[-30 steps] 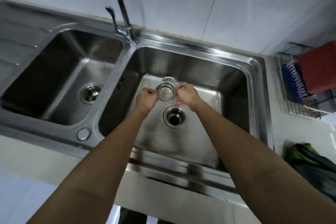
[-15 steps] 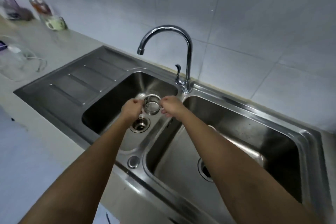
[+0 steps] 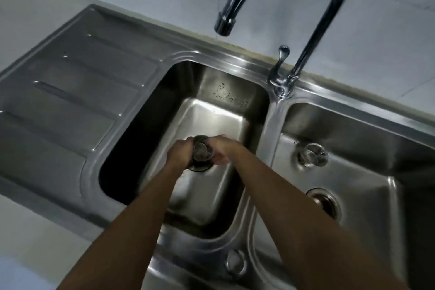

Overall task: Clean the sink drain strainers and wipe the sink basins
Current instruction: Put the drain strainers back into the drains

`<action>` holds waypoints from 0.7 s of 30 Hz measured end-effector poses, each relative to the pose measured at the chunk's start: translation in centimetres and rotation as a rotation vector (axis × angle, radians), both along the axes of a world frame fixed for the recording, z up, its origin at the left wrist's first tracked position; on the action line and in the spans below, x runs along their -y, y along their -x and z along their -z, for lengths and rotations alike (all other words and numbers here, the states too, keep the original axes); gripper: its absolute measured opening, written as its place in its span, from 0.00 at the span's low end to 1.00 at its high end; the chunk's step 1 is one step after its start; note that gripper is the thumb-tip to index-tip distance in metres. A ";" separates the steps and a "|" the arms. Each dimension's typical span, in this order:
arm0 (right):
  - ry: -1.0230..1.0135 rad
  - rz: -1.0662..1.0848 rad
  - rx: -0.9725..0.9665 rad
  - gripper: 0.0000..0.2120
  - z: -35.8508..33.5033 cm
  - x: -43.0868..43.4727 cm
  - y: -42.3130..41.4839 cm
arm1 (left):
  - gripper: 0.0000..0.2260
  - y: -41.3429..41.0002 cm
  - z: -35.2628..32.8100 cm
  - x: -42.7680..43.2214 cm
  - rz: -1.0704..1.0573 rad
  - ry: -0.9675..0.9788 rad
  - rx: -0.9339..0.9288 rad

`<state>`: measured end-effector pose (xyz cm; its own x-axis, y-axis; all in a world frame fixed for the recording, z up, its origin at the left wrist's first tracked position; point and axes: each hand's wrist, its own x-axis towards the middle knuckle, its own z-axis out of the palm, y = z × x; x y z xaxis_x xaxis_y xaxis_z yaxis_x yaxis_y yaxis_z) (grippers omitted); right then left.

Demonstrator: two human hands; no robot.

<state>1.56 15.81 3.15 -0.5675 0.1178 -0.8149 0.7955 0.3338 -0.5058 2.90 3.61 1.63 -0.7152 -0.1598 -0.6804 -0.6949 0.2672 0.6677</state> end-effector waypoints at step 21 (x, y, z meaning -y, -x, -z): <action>-0.662 -0.674 -0.596 0.22 -7.6 -2.9 -0.1 | 0.22 -1.2 -5.1 -2.6 0.293 0.323 -0.268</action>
